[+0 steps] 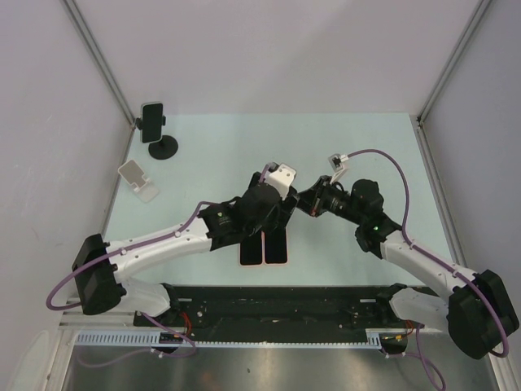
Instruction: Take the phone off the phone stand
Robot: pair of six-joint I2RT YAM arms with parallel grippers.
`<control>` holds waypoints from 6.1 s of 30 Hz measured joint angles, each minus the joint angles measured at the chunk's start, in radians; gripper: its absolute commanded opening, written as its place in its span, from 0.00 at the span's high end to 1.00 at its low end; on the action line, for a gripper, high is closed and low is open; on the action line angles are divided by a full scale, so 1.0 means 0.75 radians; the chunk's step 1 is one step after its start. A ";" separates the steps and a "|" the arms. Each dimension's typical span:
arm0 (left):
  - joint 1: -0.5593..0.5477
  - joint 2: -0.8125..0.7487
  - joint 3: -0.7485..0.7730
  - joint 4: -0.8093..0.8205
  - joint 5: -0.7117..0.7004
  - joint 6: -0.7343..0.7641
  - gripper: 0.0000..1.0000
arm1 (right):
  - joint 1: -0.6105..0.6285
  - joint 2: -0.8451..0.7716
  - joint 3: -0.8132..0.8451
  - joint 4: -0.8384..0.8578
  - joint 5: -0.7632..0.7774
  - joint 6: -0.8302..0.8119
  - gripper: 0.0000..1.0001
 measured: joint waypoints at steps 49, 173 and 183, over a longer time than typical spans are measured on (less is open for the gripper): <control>1.500 0.025 -0.335 0.147 0.310 -0.041 0.80 | -0.326 -0.332 -0.027 -0.471 0.318 -0.385 0.00; 1.747 0.877 0.831 0.447 1.118 0.293 0.60 | -0.297 -0.125 -0.055 -0.349 0.131 -0.457 0.00; 1.749 0.878 0.832 0.426 1.272 0.309 1.00 | -0.297 -0.125 -0.055 -0.329 0.091 -0.458 0.01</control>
